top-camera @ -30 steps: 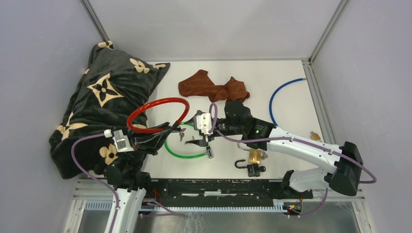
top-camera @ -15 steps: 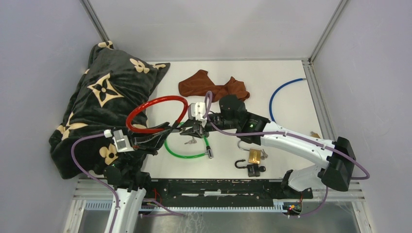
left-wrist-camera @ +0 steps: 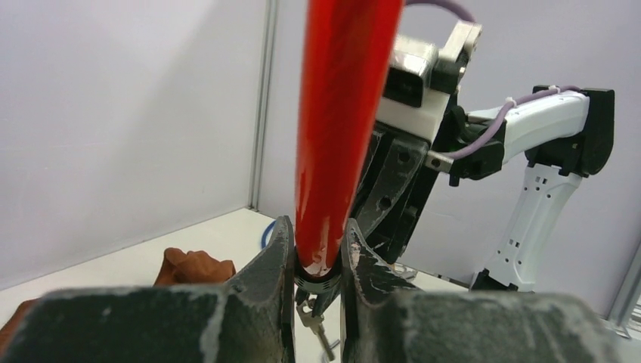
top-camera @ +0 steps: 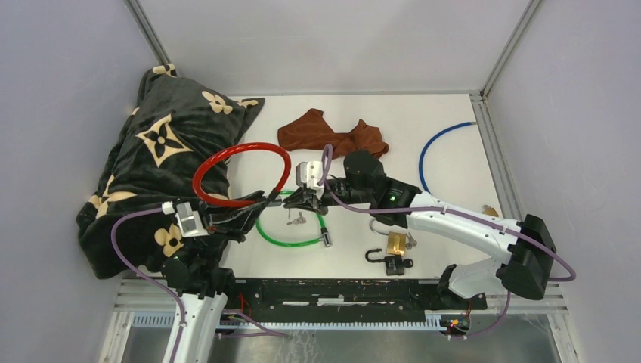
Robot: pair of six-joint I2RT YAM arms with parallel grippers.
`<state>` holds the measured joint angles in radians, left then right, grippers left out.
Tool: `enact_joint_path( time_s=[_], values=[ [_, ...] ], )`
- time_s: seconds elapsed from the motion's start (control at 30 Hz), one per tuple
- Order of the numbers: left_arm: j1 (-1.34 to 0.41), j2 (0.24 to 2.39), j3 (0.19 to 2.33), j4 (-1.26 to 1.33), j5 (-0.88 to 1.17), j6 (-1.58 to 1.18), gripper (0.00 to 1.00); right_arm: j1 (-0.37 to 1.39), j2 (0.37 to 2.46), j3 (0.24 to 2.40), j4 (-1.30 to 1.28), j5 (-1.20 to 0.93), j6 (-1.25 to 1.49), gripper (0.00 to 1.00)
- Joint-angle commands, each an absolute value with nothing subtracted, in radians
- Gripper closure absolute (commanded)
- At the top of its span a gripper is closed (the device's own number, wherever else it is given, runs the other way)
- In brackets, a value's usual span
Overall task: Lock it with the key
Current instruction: Lock the lock, then place the lock at the center of the board.
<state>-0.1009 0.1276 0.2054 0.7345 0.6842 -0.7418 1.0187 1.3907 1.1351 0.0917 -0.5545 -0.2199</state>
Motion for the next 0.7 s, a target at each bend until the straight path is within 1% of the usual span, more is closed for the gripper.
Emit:
enact_joint_path(
  time_s=[0.0, 0.13, 0.23, 0.37, 0.43, 0.53, 0.67],
  values=[
    [-0.097, 0.111, 0.234, 0.801, 0.600, -0.709, 0.98, 0.941, 1.285, 1.012, 0.125, -0.456, -0.248, 1.00],
    [-0.093, 0.116, 0.236, 0.804, 0.561, -0.704, 0.98, 0.843, 1.246, 0.892, 0.116, -0.435, -0.226, 1.00],
    [-0.089, 0.122, 0.225, 0.783, 0.550, -0.723, 0.98, 0.778, 1.214, 0.815, 0.158, -0.440, -0.178, 1.00],
    [-0.089, 0.130, 0.239, 0.594, 0.459, -0.686, 0.98, 0.745, 1.178, 0.775, 0.187, -0.415, -0.148, 1.00],
    [-0.089, 0.149, 0.271, 0.463, 0.384, -0.557, 0.98, 0.741, 1.163, 0.769, 0.189, -0.400, -0.147, 1.00],
    [-0.089, 0.210, 0.318, 0.341, 0.313, -0.280, 0.98, 0.733, 1.154, 0.763, 0.179, -0.384, -0.150, 1.00],
    [-0.089, 0.323, 0.334, 0.226, 0.401, 0.255, 0.98, 0.726, 1.143, 0.742, 0.180, -0.357, -0.149, 1.00]
  ],
)
